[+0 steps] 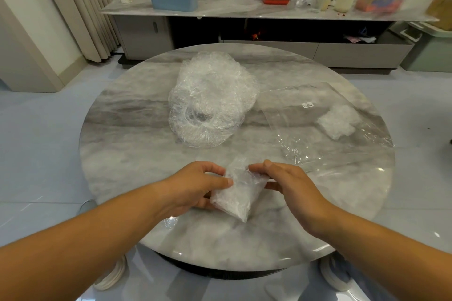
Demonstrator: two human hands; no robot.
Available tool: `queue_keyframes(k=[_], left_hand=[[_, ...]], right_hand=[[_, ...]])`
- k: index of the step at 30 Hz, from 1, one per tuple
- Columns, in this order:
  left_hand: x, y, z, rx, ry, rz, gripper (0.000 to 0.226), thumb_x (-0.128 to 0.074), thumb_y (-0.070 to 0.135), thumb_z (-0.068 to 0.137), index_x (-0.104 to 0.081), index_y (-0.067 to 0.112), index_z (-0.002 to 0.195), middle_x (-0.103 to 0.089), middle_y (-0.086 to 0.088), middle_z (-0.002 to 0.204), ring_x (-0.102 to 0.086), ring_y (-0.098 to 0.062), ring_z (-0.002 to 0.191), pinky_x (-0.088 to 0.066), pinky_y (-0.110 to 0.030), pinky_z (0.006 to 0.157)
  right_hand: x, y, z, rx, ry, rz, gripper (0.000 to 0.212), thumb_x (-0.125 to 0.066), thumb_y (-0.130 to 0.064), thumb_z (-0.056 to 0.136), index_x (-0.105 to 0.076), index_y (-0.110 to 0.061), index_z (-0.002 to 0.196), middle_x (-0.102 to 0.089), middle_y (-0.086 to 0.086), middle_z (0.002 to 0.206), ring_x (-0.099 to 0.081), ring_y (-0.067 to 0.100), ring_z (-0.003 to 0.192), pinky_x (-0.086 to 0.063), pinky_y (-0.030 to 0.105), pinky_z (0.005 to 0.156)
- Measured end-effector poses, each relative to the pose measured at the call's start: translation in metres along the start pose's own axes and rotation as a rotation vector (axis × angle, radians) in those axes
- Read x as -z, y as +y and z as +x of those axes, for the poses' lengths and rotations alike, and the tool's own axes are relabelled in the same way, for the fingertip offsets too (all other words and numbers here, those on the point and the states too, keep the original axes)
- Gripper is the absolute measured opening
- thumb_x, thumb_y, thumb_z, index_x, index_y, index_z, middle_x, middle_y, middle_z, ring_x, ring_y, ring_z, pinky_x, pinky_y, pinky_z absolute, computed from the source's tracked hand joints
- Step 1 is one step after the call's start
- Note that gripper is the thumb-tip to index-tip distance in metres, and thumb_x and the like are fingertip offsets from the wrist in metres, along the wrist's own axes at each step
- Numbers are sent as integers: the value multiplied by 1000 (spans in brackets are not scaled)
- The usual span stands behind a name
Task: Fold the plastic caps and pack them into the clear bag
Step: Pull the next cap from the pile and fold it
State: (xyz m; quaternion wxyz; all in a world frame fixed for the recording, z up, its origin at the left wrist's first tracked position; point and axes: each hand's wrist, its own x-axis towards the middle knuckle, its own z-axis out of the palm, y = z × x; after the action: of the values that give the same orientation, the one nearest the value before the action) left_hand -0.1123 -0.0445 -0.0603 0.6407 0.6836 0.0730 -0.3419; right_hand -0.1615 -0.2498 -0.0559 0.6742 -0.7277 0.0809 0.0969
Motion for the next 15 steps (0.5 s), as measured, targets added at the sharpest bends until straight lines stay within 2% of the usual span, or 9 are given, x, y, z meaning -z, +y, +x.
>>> queue_keyframes(k=[3, 5, 7, 11, 15], left_hand=[[4, 2, -1, 47, -2, 31, 16, -72, 7, 89, -65, 8, 104, -74, -9, 83, -71, -19, 71, -62, -38, 70], [4, 0, -1, 73, -1, 18, 18, -71, 5, 90, -64, 9, 105, -74, -9, 84, -71, -20, 70, -61, -41, 74], [5, -1, 0, 103, -4, -28, 21, -70, 2, 90, -64, 10, 109, -74, -10, 90, -72, -21, 74, -62, -44, 77], [9, 2, 2, 171, -51, -112, 31, -65, -1, 92, -65, 10, 121, -74, -14, 107, -71, -25, 92, -59, -45, 87], [11, 7, 0, 218, -59, -158, 35, -53, -4, 95, -62, 5, 128, -70, -19, 111, -69, -29, 95, -60, -42, 83]], right_hand=[[1, 2, -5, 120, -71, -120, 30, -49, -30, 106, -77, -20, 109, -76, -10, 112, -67, 6, 111, -47, 28, 104], [0, 5, -8, 212, -107, -190, 32, -53, -44, 99, -77, -24, 109, -73, -15, 114, -64, 2, 114, -45, 20, 100], [0, 9, -9, 306, -131, -300, 46, -48, -57, 91, -76, -27, 112, -71, -19, 117, -61, 1, 118, -44, 16, 101], [0, 18, -11, 462, -194, -613, 52, -42, -57, 95, -72, -26, 124, -65, -20, 127, -54, 0, 126, -41, 23, 107], [1, 22, -15, 627, -266, -808, 47, -48, -47, 100, -70, -17, 128, -65, -10, 131, -55, 2, 124, -45, 31, 105]])
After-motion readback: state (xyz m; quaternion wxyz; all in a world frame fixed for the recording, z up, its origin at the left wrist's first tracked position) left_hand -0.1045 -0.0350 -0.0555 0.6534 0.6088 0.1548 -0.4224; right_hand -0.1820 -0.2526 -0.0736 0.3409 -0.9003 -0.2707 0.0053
